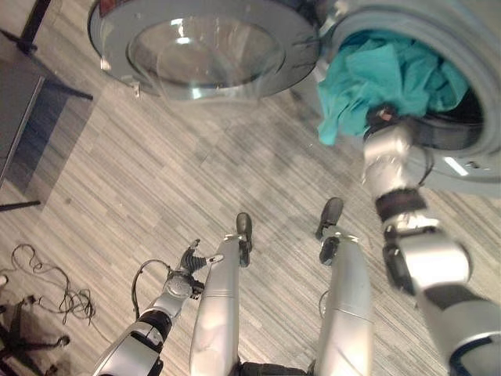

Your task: Grab the laundry basket,head to the washer,open it,put in the laundry and shut it.

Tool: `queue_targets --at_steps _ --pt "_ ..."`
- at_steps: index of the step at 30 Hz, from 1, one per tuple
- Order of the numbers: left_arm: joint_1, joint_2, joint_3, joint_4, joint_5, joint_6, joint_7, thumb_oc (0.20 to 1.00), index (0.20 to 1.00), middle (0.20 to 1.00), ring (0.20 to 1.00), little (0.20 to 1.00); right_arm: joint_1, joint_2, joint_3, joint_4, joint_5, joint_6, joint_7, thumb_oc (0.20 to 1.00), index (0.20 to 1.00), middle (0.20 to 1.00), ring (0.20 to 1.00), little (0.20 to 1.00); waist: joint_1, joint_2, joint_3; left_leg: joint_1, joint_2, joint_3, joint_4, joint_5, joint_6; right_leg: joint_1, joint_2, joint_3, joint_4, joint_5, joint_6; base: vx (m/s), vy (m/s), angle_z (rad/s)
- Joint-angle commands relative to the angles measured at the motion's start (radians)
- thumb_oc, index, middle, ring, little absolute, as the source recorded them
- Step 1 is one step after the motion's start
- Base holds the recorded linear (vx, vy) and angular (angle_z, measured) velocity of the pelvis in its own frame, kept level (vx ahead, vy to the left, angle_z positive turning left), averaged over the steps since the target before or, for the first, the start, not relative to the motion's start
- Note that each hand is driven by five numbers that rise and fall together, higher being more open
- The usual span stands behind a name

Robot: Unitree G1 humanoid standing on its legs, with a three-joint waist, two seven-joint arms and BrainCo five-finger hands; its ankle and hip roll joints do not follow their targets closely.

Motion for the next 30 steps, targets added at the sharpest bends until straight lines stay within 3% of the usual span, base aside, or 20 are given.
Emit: queue_targets --at_steps 1,4,12,14,18,23,25,26,27,28,30 --pt "0.094 0.033 -0.042 0.012 -0.038 0.013 0.031 1.000 1.000 1.000 1.000 1.000 -0.009 -0.087 0.004 0.013 0.011 -0.025 -0.019 0.200 0.200 0.200 0.200 0.200 0.018 0.040 -0.069 -0.027 -0.008 0.051 0.154 -0.135 0.034 -0.010 -0.006 0.057 -0.036 0.032 0.103 0.04 -0.041 0.17" --pt "0.111 0.055 -0.050 -0.035 -0.054 -0.003 0.037 1.000 1.000 1.000 1.000 1.000 -0.108 -0.227 0.002 0.068 0.024 -0.038 -0.033 0.200 0.200 0.200 0.200 0.200 0.053 0.074 -0.093 -0.100 -0.010 0.034 0.198 -0.143 0.032 -0.104 -0.019 0.062 0.059 -0.014 0.103 0.05 -0.051 0.16" --pt "0.186 0.076 -0.062 -0.098 -0.074 -0.015 0.016 1.000 1.000 1.000 1.000 1.000 -0.178 -0.394 -0.004 0.129 0.004 -0.047 -0.081 0.200 0.200 0.200 0.200 0.200 0.073 0.123 -0.121 -0.202 -0.006 0.023 0.306 -0.179 0.008 -0.247 -0.028 0.090 0.226 -0.103 0.076 0.07 -0.062 0.13" --pt "0.193 0.076 -0.062 -0.106 -0.079 -0.018 0.015 1.000 1.000 1.000 1.000 1.000 -0.198 -0.411 0.001 0.119 0.005 -0.056 -0.083 0.200 0.200 0.200 0.200 0.200 0.076 0.126 -0.127 -0.212 -0.005 0.019 0.314 -0.182 0.005 -0.261 -0.028 0.091 0.239 -0.113 0.075 0.05 -0.089 0.02" --pt "0.225 0.081 -0.065 -0.138 -0.110 -0.029 0.007 1.000 1.000 1.000 1.000 1.000 -0.290 -0.457 0.090 -0.071 -0.044 -0.143 -0.094 0.200 0.200 0.200 0.200 0.200 0.074 0.124 -0.132 -0.252 0.004 0.003 0.343 -0.185 -0.010 -0.323 -0.016 0.093 0.291 -0.139 0.062 0.04 -0.104 0.02" --pt "0.229 0.084 -0.084 -0.163 -0.120 -0.035 0.000 1.000 1.000 1.000 1.000 1.000 -0.276 -0.438 0.092 -0.067 -0.073 -0.165 -0.120 0.200 0.200 0.200 0.200 0.200 0.069 0.119 -0.133 -0.272 0.002 -0.005 0.335 -0.175 -0.014 -0.348 -0.004 0.093 0.290 -0.136 0.057 0.00 -0.051 -0.04" --pt "0.229 0.086 -0.085 -0.165 -0.120 -0.036 0.003 1.000 1.000 1.000 1.000 1.000 -0.270 -0.438 0.093 -0.050 -0.087 -0.155 -0.127 0.871 0.871 0.871 0.871 0.871 0.070 0.119 -0.137 -0.279 0.002 -0.007 0.335 -0.174 -0.014 -0.354 -0.005 0.092 0.289 -0.135 0.056 -0.01 -0.030 -0.04" --pt "0.233 0.092 -0.087 -0.167 -0.123 -0.034 0.005 1.000 1.000 1.000 1.000 1.000 -0.260 -0.439 0.097 0.056 -0.120 -0.108 -0.161 1.000 1.000 1.000 1.000 1.000 0.074 0.120 -0.139 -0.285 0.001 -0.009 0.332 -0.171 -0.013 -0.359 -0.005 0.089 0.287 -0.134 0.054 -0.01 -0.024 -0.03" --pt "0.236 0.101 -0.089 -0.160 -0.122 -0.030 0.004 1.000 1.000 1.000 1.000 1.000 -0.276 -0.446 0.131 0.186 -0.180 -0.011 -0.196 1.000 1.000 1.000 1.000 1.000 0.079 0.113 -0.144 -0.287 0.004 -0.010 0.333 -0.175 -0.014 -0.360 -0.005 0.089 0.289 -0.136 0.054 0.00 0.000 0.00" --pt "0.232 0.104 -0.095 -0.150 -0.114 -0.024 0.004 1.000 1.000 1.000 1.000 1.000 -0.318 -0.433 0.167 0.247 -0.185 0.036 -0.189 1.000 1.000 1.000 1.000 1.000 0.081 0.112 -0.144 -0.294 0.005 -0.008 0.331 -0.169 -0.013 -0.364 -0.003 0.087 0.282 -0.125 0.053 0.00 0.000 0.00" --pt "0.228 0.098 -0.092 -0.150 -0.114 -0.023 0.006 1.000 1.000 1.000 1.000 1.000 -0.333 -0.407 0.188 0.218 -0.166 0.033 -0.168 1.000 1.000 1.000 1.000 1.000 0.080 0.114 -0.141 -0.298 0.008 -0.007 0.328 -0.167 -0.013 -0.366 0.002 0.086 0.276 -0.119 0.052 0.00 0.000 0.00"
